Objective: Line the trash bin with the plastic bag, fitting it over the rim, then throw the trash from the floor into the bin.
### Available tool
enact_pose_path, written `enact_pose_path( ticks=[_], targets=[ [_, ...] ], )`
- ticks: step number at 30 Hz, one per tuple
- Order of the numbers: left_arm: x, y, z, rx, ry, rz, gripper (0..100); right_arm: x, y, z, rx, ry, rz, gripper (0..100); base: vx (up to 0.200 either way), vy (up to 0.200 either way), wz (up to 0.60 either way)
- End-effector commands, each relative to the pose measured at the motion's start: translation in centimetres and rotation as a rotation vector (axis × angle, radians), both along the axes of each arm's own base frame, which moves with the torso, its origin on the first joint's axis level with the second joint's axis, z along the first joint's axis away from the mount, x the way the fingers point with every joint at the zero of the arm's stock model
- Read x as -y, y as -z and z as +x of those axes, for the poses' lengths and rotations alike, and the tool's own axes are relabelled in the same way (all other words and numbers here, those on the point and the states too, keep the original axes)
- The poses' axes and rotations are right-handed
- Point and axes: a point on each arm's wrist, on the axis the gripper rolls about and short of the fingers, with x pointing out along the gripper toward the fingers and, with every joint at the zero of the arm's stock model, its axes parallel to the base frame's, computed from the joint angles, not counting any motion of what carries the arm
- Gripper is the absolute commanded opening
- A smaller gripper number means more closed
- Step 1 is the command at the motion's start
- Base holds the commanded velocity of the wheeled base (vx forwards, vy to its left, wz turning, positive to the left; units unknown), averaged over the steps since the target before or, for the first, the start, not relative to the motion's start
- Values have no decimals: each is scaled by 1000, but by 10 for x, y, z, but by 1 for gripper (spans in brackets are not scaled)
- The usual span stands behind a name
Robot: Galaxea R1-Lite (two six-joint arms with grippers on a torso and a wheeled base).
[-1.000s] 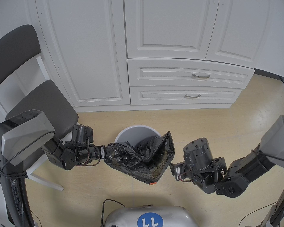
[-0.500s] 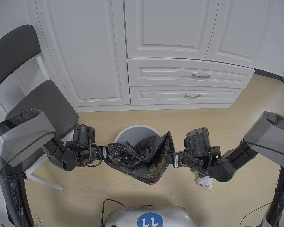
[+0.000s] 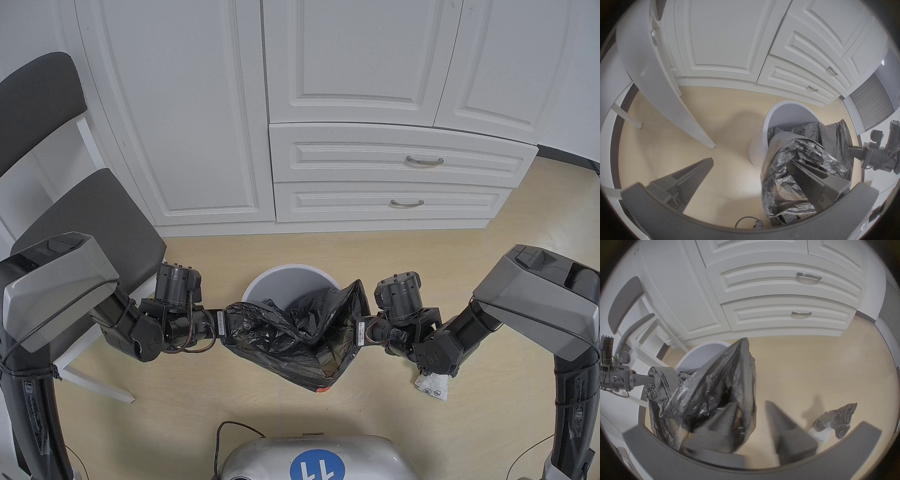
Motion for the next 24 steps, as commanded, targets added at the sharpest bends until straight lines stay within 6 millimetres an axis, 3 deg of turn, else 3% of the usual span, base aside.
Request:
enact_pose_path(
  ticks=[1, 3, 7, 11, 18, 24],
  targets=[
    [-1, 3, 1, -4, -2, 1, 100, 1, -4, -2, -8, 3, -4, 0, 0, 0, 0],
    [-2, 3, 1, -4, -6, 2, 100, -1, -5, -8, -7, -7, -11, 0, 0, 0, 0],
    [-4, -9, -3, 15, -1, 5, 100, -7, -38, -40, 30, -53, -24, 0, 0, 0, 0],
    [-8, -14, -7, 21, 13, 30, 100, -6, -45, -54, 11, -77, -55, 0, 0, 0, 0],
    [-13, -11, -7, 1, 11, 47, 100, -1, -33, -60, -86, -88, -131, 0, 0, 0, 0],
    [-9, 5, -4, -32, 18, 55, 100, -7, 9, -51, -172, -87, -186, 0, 0, 0, 0]
  ],
)
